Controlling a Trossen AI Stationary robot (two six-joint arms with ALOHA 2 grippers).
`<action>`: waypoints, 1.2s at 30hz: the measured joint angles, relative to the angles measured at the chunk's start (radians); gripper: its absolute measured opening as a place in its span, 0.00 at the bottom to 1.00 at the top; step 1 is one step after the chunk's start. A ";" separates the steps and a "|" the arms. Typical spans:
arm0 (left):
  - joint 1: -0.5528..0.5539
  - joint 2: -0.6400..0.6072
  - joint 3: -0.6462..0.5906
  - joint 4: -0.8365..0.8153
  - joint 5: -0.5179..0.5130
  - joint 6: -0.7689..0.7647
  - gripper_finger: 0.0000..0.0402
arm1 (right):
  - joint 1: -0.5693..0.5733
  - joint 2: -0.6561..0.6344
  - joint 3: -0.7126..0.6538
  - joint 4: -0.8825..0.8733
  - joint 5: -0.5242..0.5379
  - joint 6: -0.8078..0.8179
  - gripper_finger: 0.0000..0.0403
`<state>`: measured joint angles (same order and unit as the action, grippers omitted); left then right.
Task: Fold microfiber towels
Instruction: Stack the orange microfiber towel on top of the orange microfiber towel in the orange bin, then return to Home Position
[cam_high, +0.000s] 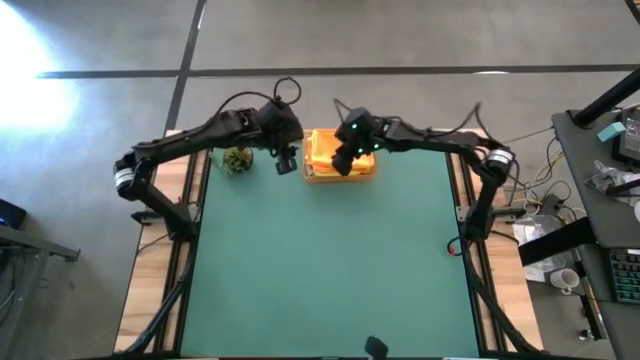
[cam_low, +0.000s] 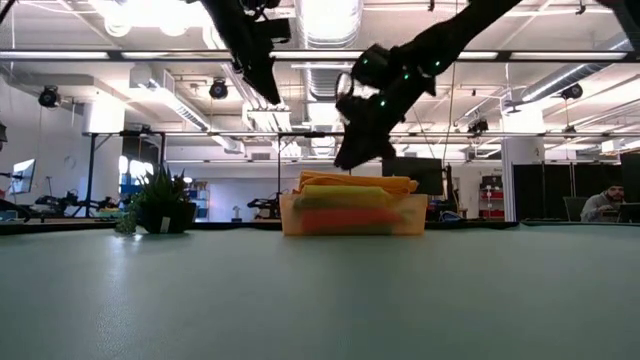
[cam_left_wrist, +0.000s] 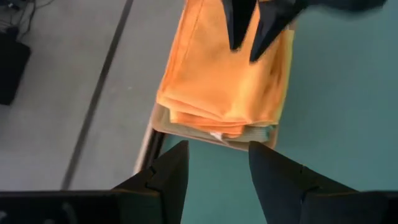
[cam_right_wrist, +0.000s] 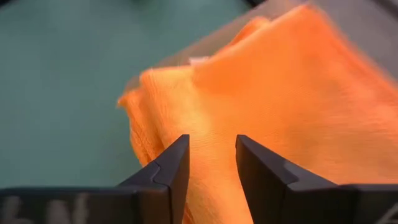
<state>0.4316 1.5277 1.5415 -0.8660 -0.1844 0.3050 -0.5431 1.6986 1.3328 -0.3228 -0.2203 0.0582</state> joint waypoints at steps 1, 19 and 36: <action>0.000 -0.016 -0.031 0.024 0.005 -0.013 0.38 | 0.008 0.018 0.001 0.008 0.000 0.005 0.30; -0.003 -0.303 -0.426 0.189 0.021 -0.230 0.38 | 0.042 0.013 0.001 0.014 0.011 0.016 0.20; -0.097 -0.733 -1.006 0.740 0.137 -0.488 0.20 | 0.096 -0.269 -0.001 0.014 0.011 -0.060 0.17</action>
<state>0.3345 0.7943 0.5360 -0.1257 -0.0479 -0.1833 -0.4469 1.4293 1.3316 -0.3092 -0.2097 -0.0015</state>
